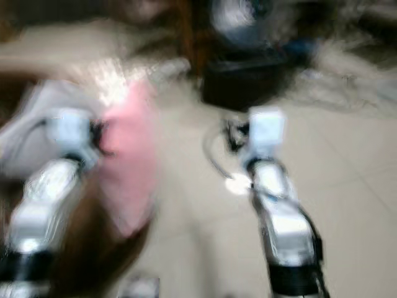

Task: Move the pillow to the sofa from floor

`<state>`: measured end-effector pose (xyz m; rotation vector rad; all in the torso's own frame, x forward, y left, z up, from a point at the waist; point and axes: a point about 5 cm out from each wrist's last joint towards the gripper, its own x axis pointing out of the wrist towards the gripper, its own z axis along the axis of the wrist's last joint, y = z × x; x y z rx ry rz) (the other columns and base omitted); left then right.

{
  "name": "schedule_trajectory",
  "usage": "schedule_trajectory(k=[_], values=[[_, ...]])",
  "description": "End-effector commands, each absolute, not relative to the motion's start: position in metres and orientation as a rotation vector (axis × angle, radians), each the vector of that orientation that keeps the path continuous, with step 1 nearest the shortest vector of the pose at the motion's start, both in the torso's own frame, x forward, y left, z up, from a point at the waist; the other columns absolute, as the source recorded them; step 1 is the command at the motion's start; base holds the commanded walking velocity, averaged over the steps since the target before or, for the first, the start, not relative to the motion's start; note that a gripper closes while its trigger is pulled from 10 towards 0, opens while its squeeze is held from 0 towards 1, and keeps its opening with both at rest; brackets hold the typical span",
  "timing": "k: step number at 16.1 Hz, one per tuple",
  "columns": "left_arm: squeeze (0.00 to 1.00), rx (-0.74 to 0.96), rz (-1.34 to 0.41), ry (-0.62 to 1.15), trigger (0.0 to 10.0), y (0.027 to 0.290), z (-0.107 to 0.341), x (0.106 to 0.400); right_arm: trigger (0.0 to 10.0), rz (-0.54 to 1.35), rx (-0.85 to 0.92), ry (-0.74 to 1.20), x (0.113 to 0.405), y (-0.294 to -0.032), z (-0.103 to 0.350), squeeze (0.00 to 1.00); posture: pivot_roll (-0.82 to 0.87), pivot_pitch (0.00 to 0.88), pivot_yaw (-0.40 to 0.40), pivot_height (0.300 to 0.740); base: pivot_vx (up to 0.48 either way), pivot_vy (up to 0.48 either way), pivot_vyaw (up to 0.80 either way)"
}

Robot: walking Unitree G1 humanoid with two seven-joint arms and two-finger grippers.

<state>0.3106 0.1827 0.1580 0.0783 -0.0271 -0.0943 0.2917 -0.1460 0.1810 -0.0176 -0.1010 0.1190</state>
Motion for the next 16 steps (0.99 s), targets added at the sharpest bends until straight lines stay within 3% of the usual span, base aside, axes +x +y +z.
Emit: schedule_trajectory(k=[1, 12, 16], values=[[0.0, 0.075, -0.182, -0.103, 10.0, 0.158, 0.171, 0.314, 10.0, 0.049, -0.028, -0.041, 0.288, -0.164, 0.168, 0.0, -0.02, 0.0, 0.046, 0.74, 0.0, 0.0, 0.0], [0.0, 0.067, -0.161, -0.111, 10.0, 0.16, 0.172, 0.315, 10.0, 0.06, -0.054, -0.018, 0.286, -0.162, 0.159, 0.0, -0.02, 0.0, 0.047, 0.74, 0.048, 0.0, 0.0], [0.0, 0.074, -0.163, -0.105, 10.0, 0.16, 0.171, 0.316, 10.0, 0.139, -0.125, 0.0, 0.284, -0.152, 0.155, 0.0, -0.02, 0.0, 0.051, 0.74, 0.286, 0.0, 0.8]])
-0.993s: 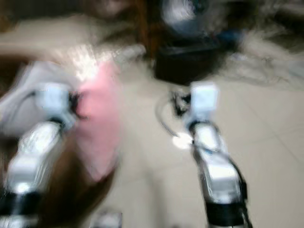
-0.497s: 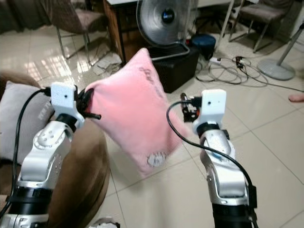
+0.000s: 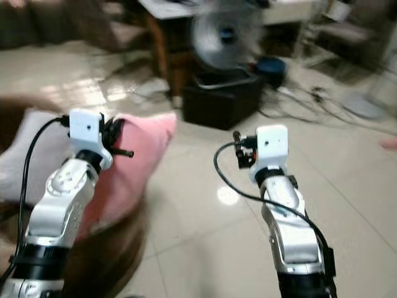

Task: Move the pillow to the sofa from floor

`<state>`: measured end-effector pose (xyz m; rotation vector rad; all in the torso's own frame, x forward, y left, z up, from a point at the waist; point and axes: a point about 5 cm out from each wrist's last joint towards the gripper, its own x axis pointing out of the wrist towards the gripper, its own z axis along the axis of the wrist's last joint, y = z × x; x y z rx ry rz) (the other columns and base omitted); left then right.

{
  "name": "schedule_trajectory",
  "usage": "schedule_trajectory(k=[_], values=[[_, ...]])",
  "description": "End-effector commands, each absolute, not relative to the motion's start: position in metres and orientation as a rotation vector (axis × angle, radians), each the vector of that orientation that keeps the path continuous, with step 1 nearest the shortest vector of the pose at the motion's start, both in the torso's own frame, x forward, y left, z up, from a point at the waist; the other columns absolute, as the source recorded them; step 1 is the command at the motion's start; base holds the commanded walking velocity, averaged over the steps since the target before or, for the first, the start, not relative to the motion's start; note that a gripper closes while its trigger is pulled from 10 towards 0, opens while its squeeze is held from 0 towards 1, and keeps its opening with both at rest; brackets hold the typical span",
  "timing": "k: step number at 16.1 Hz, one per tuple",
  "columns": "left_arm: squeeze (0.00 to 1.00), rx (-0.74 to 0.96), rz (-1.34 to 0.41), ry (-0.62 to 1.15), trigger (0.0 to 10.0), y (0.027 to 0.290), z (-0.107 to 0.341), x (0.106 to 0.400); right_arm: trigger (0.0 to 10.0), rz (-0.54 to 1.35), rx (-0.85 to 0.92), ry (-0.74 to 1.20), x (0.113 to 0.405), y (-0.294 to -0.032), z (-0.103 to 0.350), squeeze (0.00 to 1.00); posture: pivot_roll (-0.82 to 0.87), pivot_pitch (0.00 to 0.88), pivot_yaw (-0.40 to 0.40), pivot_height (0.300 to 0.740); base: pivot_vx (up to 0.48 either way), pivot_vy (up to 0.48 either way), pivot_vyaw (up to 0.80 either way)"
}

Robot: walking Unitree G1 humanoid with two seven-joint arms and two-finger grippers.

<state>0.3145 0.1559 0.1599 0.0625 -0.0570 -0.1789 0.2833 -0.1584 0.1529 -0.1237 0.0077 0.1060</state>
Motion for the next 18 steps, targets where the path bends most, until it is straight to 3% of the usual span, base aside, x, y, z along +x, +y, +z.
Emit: schedule_trajectory(k=[1, 9, 14, 18], values=[[0.0, 0.074, -0.162, -0.105, 10.0, 0.16, 0.171, 0.316, 10.0, 0.149, -0.13, 0.001, 0.284, -0.15, 0.154, 0.0, -0.02, 0.0, 0.051, 0.74, 0.285, 0.0, 0.8], [0.0, 0.084, -0.162, -0.104, 10.0, 0.16, 0.171, 0.316, 10.0, 0.326, -0.213, 0.036, 0.276, -0.133, 0.144, 0.0, -0.02, 0.0, 0.05, 0.74, 0.286, 0.0, 0.8], [0.0, 0.105, -0.162, -0.094, 10.0, 0.16, 0.168, 0.315, 10.0, 0.374, -0.217, 0.045, 0.273, -0.127, 0.141, 0.0, -0.01, 0.005, 0.047, 0.74, 0.0, 0.0, 0.8], [0.0, 0.112, -0.154, -0.092, 10.0, 0.159, 0.169, 0.317, 10.0, 0.357, -0.222, 0.038, 0.276, -0.126, 0.141, 0.0, -0.02, 0.004, 0.053, 0.74, 0.0, -0.48, 0.8]])
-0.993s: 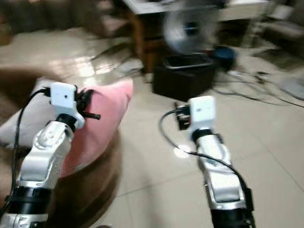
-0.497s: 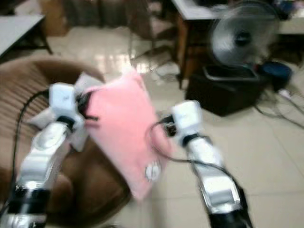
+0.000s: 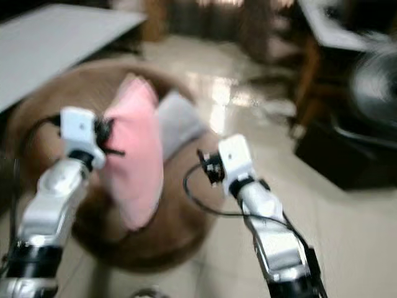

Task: Move the pillow to the sofa from floor

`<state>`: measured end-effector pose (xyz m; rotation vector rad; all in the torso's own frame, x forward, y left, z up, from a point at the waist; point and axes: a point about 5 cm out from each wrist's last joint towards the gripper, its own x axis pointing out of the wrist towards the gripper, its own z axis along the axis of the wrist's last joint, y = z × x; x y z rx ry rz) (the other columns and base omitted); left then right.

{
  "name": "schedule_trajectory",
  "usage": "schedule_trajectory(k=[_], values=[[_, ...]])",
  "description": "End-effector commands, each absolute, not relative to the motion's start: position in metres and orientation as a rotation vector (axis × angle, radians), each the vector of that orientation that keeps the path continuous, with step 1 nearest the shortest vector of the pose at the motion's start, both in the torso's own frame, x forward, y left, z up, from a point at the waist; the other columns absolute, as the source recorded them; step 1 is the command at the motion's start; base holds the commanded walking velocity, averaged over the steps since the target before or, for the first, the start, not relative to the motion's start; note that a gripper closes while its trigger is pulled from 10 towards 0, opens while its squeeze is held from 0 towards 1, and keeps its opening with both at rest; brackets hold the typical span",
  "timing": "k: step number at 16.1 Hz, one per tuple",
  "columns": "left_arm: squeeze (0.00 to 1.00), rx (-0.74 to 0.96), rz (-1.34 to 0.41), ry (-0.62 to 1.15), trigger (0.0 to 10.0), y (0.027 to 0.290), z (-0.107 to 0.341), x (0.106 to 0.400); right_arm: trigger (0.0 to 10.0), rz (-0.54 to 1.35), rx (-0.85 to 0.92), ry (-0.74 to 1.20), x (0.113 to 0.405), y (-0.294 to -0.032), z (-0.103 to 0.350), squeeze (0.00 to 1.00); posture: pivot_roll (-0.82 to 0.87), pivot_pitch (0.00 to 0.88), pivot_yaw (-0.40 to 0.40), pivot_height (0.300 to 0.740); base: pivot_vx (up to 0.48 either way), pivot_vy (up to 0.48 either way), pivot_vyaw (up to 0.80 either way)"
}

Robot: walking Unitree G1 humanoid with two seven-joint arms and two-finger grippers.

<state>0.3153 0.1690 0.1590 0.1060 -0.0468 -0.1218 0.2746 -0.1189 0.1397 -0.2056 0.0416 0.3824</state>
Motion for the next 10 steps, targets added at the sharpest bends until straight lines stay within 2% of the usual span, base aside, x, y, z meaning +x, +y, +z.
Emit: schedule_trajectory(k=[1, 2, 4, 10], values=[[0.0, 0.079, -0.151, -0.095, 10.0, 0.157, 0.169, 0.318, 10.0, 0.335, -0.231, 0.035, 0.277, -0.129, 0.141, 0.0, -0.02, 0.006, 0.055, 0.74, 0.0, 0.0, 0.8], [0.0, 0.08, -0.159, -0.103, 10.0, 0.155, 0.17, 0.319, 10.0, 0.287, -0.225, 0.037, 0.279, -0.135, 0.141, 0.0, -0.02, 0.008, 0.055, 0.74, 0.0, 0.0, 0.8], [0.0, 0.116, -0.183, -0.095, 10.0, 0.151, 0.169, 0.321, 10.0, 0.174, -0.192, 0.06, 0.284, -0.148, 0.139, 0.0, -0.02, 0.009, 0.056, 0.74, 0.0, 0.0, 0.0], [0.0, 0.107, -0.218, -0.103, 10.0, 0.144, 0.169, 0.322, 10.0, 0.113, -0.151, 0.078, 0.282, -0.154, 0.135, 0.0, -0.03, 0.021, 0.068, 0.74, 0.354, 0.0, 0.0]])
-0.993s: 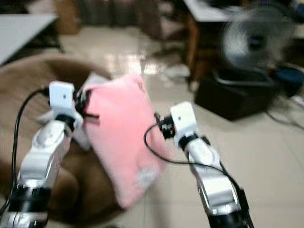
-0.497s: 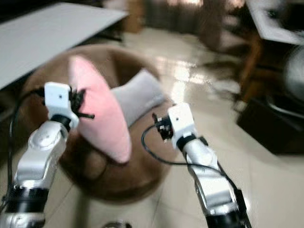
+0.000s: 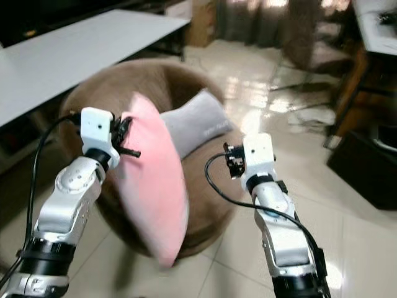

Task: Move the pillow to the sofa from floor

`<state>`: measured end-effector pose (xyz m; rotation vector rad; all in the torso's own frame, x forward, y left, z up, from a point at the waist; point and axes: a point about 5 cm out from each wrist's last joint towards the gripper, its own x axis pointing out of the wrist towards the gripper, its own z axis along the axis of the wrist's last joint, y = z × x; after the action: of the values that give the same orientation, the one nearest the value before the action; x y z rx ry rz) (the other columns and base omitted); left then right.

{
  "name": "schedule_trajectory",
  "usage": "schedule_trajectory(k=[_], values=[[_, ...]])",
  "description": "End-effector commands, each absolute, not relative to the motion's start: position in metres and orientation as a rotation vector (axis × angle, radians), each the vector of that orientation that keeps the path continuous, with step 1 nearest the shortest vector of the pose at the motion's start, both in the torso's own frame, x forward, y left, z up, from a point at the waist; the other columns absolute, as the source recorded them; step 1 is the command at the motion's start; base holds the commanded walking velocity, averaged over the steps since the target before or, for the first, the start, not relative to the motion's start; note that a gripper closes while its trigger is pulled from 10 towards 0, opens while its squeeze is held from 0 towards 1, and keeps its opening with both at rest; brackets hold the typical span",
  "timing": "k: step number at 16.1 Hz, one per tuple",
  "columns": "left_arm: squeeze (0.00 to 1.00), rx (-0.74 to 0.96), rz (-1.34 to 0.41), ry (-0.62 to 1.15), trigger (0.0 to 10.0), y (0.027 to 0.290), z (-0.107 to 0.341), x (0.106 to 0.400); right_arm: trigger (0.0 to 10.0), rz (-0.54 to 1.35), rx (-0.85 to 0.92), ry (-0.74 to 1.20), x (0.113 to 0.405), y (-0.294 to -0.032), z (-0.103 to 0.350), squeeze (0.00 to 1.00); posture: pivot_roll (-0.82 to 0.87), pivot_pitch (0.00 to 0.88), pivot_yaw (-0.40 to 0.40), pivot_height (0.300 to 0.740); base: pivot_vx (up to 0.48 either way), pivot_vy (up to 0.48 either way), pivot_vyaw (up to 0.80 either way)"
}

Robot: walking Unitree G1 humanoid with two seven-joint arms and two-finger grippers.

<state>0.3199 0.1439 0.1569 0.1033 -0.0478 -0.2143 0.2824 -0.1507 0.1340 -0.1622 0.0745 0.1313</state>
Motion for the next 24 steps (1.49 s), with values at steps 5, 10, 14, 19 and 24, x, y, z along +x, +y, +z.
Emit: schedule_trajectory(k=[5, 10, 14, 19, 24], values=[[0.0, 0.099, -0.217, -0.104, 10.0, 0.143, 0.169, 0.325, 10.0, 0.121, -0.162, 0.072, 0.281, -0.153, 0.135, 0.0, -0.03, 0.017, 0.068, 0.74, 0.382, 0.0, -0.24], [0.0, 0.103, -0.206, -0.106, 10.0, 0.144, 0.169, 0.325, 10.0, 0.213, -0.207, 0.077, 0.278, -0.144, 0.133, 0.0, -0.03, 0.012, 0.068, 0.74, 0.383, 0.0, 0.28], [0.0, 0.105, -0.2, -0.106, 10.0, 0.146, 0.168, 0.324, 10.0, 0.231, -0.221, 0.08, 0.277, -0.14, 0.131, 0.0, -0.02, 0.006, 0.065, 0.74, 0.379, 0.0, 0.8], [0.0, 0.164, -0.314, -0.005, 10.0, 0.125, 0.141, 0.34, 10.0, 0.188, -0.234, 0.109, 0.278, -0.144, 0.125, 0.0, -0.03, 0.026, 0.063, 0.74, 0.07, 0.0, 0.0], [0.0, 0.23, -0.239, 0.158, 10.0, 0.118, 0.123, 0.376, 10.0, 0.241, -0.254, 0.138, 0.268, -0.131, 0.117, 0.0, -0.06, 0.096, 0.091, 0.74, 0.0, 0.0, 0.0]])
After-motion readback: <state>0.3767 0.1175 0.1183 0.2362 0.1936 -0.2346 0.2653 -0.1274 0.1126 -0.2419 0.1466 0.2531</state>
